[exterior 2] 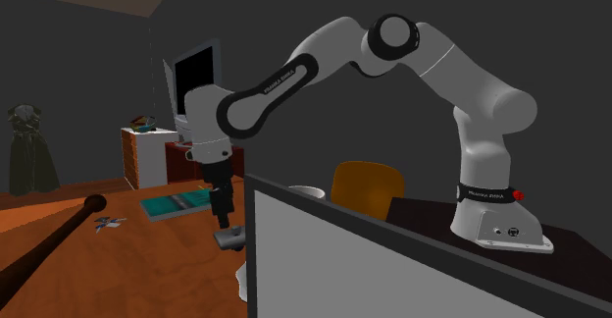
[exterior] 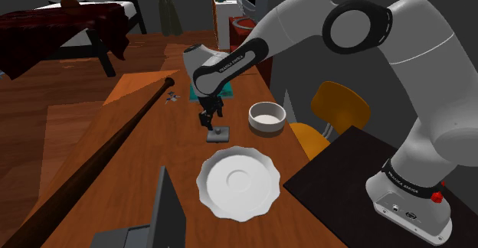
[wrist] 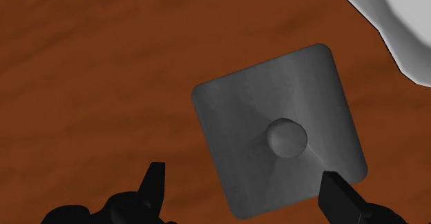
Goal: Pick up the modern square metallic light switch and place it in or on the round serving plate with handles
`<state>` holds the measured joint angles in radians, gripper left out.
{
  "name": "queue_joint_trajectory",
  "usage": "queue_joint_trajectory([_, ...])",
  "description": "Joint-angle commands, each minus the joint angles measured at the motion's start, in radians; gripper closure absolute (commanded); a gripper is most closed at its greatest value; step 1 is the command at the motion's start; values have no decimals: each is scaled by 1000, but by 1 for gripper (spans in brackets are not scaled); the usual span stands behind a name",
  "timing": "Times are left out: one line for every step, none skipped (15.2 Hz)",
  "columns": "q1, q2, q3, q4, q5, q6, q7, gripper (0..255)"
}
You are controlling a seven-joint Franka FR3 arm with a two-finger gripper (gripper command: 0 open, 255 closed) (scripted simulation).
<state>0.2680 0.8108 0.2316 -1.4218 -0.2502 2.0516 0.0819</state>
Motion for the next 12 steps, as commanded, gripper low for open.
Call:
queue_joint_trajectory([0,1,0,0,0,2,0,0])
queue_joint_trajectory([0,1,0,0,0,2,0,0])
queue_joint_trajectory([0,1,0,0,0,2,0,0])
queue_joint_trajectory([0,1,0,0,0,2,0,0])
queue_joint_trajectory([0,1,0,0,0,2,0,0])
queue_joint_trajectory([0,1,0,0,0,2,0,255])
queue_joint_trajectory([0,1,0,0,0,2,0,255])
queue_joint_trajectory([0,1,0,0,0,2,0,255])
queue_joint_trajectory([0,1,0,0,0,1,0,255])
queue_joint_trajectory([0,1,0,0,0,1,0,255])
queue_joint_trajectory([0,1,0,0,0,1,0,255])
queue_joint_trajectory([0,1,0,0,0,1,0,255])
